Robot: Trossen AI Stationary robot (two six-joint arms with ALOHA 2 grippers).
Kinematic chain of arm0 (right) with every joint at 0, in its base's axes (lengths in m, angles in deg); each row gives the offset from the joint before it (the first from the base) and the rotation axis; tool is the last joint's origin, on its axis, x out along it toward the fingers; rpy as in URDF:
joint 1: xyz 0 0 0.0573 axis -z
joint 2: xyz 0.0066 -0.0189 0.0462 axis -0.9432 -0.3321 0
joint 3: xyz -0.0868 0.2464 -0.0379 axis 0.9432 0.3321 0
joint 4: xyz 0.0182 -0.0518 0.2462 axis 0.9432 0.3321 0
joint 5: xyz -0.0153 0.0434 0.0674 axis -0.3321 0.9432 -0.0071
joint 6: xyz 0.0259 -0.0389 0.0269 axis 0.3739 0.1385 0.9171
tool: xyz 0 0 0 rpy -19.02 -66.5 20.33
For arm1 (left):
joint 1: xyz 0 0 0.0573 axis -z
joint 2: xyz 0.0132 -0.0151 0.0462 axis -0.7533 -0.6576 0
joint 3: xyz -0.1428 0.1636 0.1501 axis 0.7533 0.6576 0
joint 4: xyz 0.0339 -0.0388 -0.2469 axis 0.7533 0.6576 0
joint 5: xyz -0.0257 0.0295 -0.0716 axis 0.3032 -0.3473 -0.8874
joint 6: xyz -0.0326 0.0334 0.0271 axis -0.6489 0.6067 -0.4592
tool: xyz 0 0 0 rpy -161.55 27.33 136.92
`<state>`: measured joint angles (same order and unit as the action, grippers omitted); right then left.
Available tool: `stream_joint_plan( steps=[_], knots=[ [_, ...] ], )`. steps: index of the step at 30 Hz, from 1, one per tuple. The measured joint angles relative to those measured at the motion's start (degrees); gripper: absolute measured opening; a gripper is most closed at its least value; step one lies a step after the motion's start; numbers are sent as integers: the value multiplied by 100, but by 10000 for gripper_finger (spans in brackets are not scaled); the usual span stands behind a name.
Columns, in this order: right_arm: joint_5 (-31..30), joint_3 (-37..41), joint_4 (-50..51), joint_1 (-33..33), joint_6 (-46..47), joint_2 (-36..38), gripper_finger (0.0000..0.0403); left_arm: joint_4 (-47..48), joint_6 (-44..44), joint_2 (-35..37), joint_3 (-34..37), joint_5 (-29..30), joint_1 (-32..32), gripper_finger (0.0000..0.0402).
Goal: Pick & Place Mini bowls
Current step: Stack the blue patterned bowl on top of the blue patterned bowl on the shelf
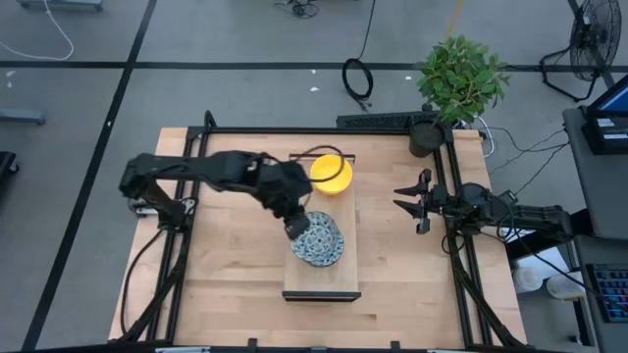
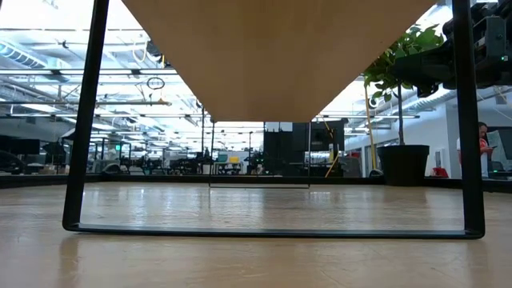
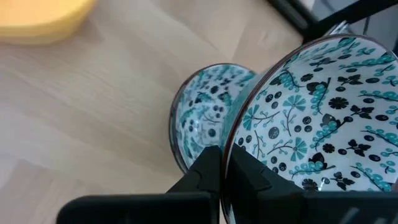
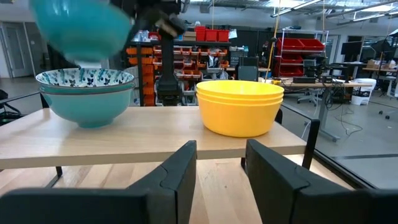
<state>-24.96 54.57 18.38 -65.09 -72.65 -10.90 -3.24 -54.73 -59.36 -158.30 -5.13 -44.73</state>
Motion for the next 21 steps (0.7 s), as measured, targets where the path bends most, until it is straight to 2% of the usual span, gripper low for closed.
stream_joint_plan(
  steps=[8, 15, 19, 21],
  knots=[
    [-1, 1, 0, 1, -1, 0, 126, 10, 137, -667, 0, -400, -218, 14],
    [-1, 1, -2, 0, -1, -1, 126, -64, 168, -682, -11, -472, -235, 74],
    [1, -1, 0, -1, -1, 0, 126, -84, 135, -585, -11, -530, -263, 93],
    [-1, -1, 0, -1, -1, -2, 126, -55, 71, -488, -10, -754, -336, 101]
  ],
)
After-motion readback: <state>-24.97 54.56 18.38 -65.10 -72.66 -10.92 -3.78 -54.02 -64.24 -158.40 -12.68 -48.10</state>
